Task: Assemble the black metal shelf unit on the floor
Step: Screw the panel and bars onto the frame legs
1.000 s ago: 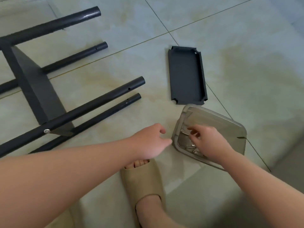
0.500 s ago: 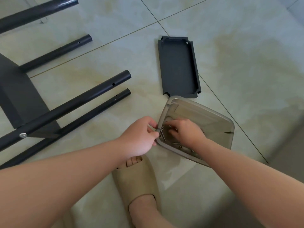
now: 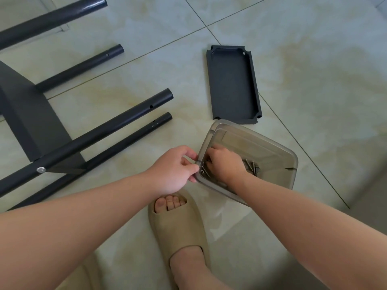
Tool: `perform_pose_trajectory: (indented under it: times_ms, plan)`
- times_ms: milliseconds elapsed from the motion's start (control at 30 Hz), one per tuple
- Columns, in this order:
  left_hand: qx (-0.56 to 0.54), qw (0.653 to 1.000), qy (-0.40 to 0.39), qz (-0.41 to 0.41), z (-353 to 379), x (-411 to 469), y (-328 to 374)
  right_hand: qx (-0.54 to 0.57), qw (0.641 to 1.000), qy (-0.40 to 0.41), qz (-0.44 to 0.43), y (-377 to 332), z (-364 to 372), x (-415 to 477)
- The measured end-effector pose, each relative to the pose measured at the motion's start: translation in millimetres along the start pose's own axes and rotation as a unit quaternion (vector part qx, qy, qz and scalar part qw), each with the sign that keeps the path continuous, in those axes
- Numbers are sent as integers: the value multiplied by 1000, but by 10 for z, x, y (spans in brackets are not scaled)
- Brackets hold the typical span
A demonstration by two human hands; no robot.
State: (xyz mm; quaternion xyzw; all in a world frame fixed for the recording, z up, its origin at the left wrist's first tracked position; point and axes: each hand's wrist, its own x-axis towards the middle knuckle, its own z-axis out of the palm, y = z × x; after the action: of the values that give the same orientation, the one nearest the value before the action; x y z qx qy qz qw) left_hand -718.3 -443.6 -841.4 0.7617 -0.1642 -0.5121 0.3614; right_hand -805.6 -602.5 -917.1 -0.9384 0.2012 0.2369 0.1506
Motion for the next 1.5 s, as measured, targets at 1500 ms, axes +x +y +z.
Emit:
perform_pose_trajectory:
  times_ms: [1500]
  plan:
    - [-287,927,240,-40,-2367,-1047,-1341,-31,949,-59,-308,-2843,-905,298]
